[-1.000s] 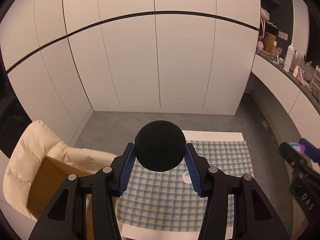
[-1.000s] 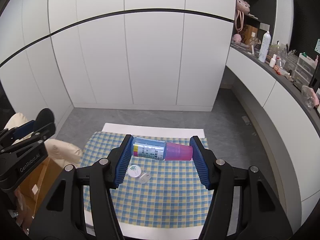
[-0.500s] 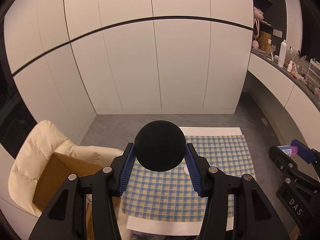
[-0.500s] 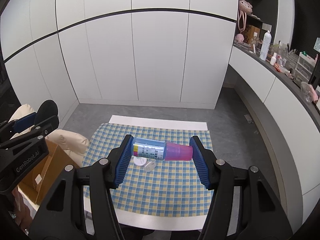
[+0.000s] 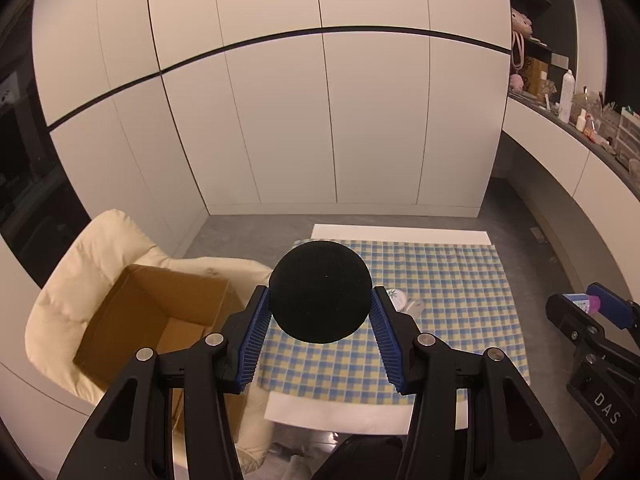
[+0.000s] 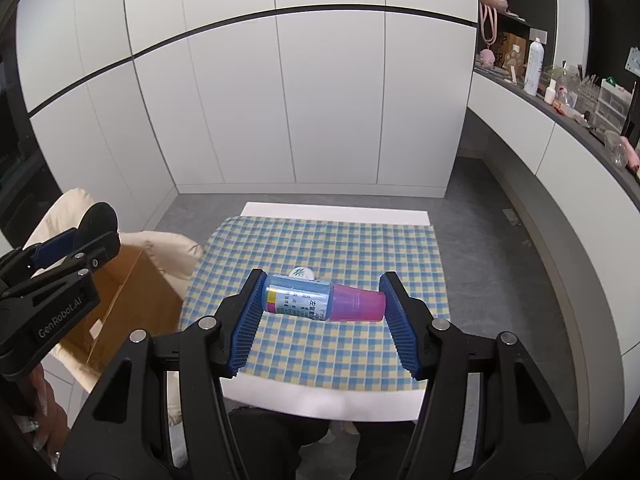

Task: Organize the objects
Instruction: 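Carry the black pad with the left tool while the right tool carries the tube toward the box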

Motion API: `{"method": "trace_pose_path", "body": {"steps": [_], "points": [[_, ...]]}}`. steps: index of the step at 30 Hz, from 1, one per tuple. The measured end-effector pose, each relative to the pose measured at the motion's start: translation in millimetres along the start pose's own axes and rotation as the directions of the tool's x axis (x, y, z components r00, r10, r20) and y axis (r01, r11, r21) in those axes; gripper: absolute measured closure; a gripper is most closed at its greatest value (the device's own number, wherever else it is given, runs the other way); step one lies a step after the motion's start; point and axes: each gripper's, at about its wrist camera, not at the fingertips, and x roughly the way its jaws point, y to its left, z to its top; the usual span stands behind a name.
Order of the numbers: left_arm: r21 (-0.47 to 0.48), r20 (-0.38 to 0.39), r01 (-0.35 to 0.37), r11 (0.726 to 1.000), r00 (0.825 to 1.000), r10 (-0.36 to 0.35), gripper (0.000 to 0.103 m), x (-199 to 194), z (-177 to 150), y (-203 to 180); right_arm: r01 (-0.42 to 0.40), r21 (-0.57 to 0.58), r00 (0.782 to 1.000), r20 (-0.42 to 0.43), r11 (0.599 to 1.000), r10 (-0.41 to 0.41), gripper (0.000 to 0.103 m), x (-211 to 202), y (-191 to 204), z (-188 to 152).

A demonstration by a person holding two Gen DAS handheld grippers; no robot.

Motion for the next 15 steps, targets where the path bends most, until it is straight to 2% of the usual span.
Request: {"method": "trace_pose_path", "body": {"steps": [7,15], "points": [[0.025,0.015,0.003,1.000,1.000,-0.003,0.052,-25.7,-31.9,-2.7,0.009,-0.029,1.000,-0.016,1.000,-0.010,0.043,-13.4,6.3,-38.0],[0.005,0.005,0.024,1.000,1.000,-0.024,0.052,-43.1,-62.2,6.3,0.002,-0.041,1.000,-0.022,0.999,-0.003,0.043,-34.1,10.7,-76.8]]}}
